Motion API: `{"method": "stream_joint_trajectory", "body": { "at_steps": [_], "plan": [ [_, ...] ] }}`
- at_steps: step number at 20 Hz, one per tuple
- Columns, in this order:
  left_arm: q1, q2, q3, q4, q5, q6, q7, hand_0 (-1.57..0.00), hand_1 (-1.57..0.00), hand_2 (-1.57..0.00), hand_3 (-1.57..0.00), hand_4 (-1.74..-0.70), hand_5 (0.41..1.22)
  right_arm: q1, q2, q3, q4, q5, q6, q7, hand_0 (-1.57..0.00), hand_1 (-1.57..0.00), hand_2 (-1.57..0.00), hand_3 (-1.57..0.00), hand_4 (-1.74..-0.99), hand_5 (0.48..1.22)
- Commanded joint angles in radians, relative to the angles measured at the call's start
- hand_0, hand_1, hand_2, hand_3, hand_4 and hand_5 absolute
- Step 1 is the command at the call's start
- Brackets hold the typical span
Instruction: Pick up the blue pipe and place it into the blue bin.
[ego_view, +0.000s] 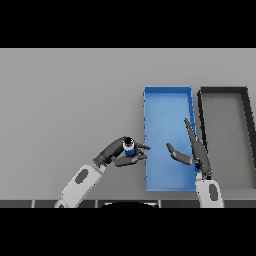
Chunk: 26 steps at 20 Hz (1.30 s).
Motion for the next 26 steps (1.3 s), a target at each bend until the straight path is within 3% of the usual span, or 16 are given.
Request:
{"method": "stream_joint_trajectory", "body": {
  "at_steps": [1,4,9,12,14,18,20,26],
  "plan": [
    [0.001,-0.006,-0.003,-0.009,-0.003,-0.002,0.005,-1.57,-1.57,-1.57,-1.57,-1.47,1.220,0.008,0.002,0.002,-0.012,0.006,-0.006,0.007,0.00,0.00,0.00,0.00,-1.124,0.578],
    [0.014,-0.010,0.003,0.001,-0.017,-0.017,0.009,-1.57,-1.57,-1.57,-1.57,-1.47,1.220,0.034,0.007,0.008,-0.054,0.032,-0.032,0.033,0.00,0.00,0.00,0.00,-1.123,0.578],
    [0.025,-0.024,0.016,-0.011,-0.035,-0.033,0.001,-1.57,-1.57,-1.57,-1.57,-1.47,1.221,0.055,0.016,0.009,-0.097,0.038,-0.049,0.060,0.00,-0.01,0.00,0.00,-1.194,0.572],
    [0.024,-0.020,0.035,-0.005,-0.044,-0.050,-0.004,-1.57,-1.57,-1.57,-1.57,-1.47,1.221,0.033,0.012,-0.014,-0.155,-0.100,0.022,-0.018,0.00,-0.02,-0.03,0.00,-1.172,0.579],
    [0.031,-0.039,0.024,-0.005,-0.064,-0.052,0.001,-1.57,-1.57,-1.57,-1.57,-1.47,1.221,0.003,-0.030,-0.026,-0.198,-0.172,0.081,-0.013,0.00,-0.01,-0.02,0.00,-1.169,0.597],
    [0.051,-0.033,0.040,-0.030,-0.071,-0.072,0.002,-1.57,-1.57,-1.57,-1.57,-1.47,1.221,-0.058,-0.132,0.014,-0.337,-0.275,0.195,0.129,0.00,0.00,-0.01,0.00,-1.177,0.567],
    [0.048,-0.028,0.055,-0.036,-0.075,-0.080,0.014,-1.57,-1.57,-1.57,-1.57,-1.47,1.221,-0.100,-0.167,0.059,-0.389,-0.278,0.229,0.208,0.00,0.00,0.00,0.00,-1.194,0.543],
    [0.040,-0.060,0.062,-0.027,-0.111,-0.096,0.028,-1.57,-1.57,-1.57,-1.57,-1.47,1.221,-0.249,-0.196,0.145,-0.392,-0.329,0.307,0.353,0.00,0.00,0.00,0.00,-1.249,0.524]
  ]
}}
